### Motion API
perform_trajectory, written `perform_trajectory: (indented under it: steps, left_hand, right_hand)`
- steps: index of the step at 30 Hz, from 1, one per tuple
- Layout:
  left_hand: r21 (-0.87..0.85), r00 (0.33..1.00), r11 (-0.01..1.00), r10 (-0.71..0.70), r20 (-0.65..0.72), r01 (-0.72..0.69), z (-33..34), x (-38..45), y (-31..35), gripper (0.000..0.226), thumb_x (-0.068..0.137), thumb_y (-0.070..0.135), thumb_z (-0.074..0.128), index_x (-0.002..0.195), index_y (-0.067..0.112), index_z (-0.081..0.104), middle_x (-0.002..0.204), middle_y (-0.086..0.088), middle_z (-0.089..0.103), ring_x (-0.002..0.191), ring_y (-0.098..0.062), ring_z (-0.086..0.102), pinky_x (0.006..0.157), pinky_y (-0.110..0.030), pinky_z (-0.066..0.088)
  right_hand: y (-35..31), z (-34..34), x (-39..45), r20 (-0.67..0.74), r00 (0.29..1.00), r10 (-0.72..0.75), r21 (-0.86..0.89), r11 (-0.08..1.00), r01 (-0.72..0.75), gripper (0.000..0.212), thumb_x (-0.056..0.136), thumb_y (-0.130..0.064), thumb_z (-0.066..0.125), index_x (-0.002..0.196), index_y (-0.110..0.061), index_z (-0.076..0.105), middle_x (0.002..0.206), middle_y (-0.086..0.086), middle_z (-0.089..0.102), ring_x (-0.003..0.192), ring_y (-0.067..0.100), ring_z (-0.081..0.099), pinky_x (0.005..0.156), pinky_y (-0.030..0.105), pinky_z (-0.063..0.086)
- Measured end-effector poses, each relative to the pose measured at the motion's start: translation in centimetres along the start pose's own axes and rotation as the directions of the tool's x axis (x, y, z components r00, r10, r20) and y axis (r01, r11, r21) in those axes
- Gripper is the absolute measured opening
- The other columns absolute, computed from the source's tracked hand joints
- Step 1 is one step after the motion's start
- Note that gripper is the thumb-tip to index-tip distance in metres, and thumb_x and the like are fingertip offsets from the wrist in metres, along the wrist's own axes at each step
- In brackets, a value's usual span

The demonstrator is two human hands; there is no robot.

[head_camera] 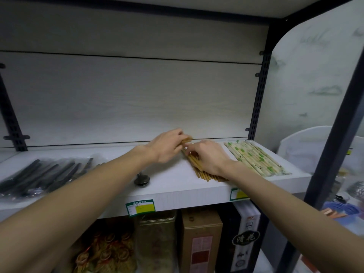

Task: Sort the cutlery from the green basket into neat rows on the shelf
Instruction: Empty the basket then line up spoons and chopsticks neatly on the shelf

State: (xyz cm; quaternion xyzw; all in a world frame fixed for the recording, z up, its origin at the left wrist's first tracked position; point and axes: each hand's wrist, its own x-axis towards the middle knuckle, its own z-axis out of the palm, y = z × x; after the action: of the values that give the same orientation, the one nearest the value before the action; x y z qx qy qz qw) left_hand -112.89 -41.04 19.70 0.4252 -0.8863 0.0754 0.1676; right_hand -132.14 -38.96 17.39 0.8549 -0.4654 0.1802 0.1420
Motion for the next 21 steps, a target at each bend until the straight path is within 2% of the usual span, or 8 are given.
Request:
perform_trajectory:
  steps: [4,9,15,18,21]
  left_hand:
    - [-0.039,0.999,0.999,-0.009,0.046,0.010,0.7,-0.6,0.0,0.028,0.100,0.017,0.051,0.122,0.020,0.068,0.119,-0.004,0.056,0.111,-0.024,0.057,0.091,-0.034,0.043]
    - [-0.034,0.987,0.996,-0.074,0.142,0.079,1.0,-0.8,0.3,0.034,0.091,0.018,0.062,0.124,0.018,0.068,0.122,-0.004,0.061,0.115,-0.024,0.056,0.094,-0.030,0.042]
    - [-0.089,0.961,0.976,-0.179,0.211,0.201,0.2,-0.8,1.5,0.052,0.074,0.012,0.056,0.124,0.017,0.068,0.121,-0.005,0.067,0.113,-0.024,0.059,0.097,-0.039,0.049]
    - [-0.087,0.954,0.964,-0.232,0.192,0.252,-0.3,-0.7,1.3,0.049,0.078,0.005,0.055,0.124,0.018,0.067,0.125,-0.004,0.065,0.117,-0.023,0.058,0.098,-0.039,0.049]
    - [-0.008,0.929,0.945,-0.321,0.184,0.328,0.1,-0.5,1.3,0.032,0.091,0.018,0.055,0.121,0.018,0.065,0.122,-0.003,0.064,0.109,-0.023,0.059,0.093,-0.041,0.051]
  right_hand:
    - [0.0,-0.3,-0.2,0.045,0.999,0.022,0.016,1.000,-0.023,0.030,0.089,-0.028,0.056,0.115,-0.037,0.069,0.108,-0.003,0.073,0.105,0.025,0.063,0.079,0.035,0.048]
    - [0.3,-0.5,-0.1,0.084,0.996,0.036,0.045,0.998,-0.040,0.034,0.094,-0.022,0.052,0.119,-0.036,0.069,0.115,-0.001,0.073,0.112,0.024,0.062,0.082,0.033,0.047]
    - [0.3,-0.9,-0.2,0.052,0.995,0.083,0.124,0.988,-0.088,0.034,0.091,-0.024,0.052,0.116,-0.033,0.072,0.107,-0.004,0.075,0.103,0.022,0.065,0.080,0.034,0.052]
    - [1.1,-1.0,-0.7,-0.005,0.983,0.186,0.192,0.964,-0.182,0.028,0.092,-0.028,0.055,0.114,-0.025,0.073,0.109,-0.003,0.075,0.099,0.020,0.067,0.084,0.036,0.055]
    - [2.8,-1.5,-0.8,0.031,0.919,0.394,0.189,0.900,-0.392,0.023,0.094,-0.030,0.058,0.109,-0.019,0.071,0.104,0.000,0.073,0.090,0.018,0.065,0.079,0.034,0.056]
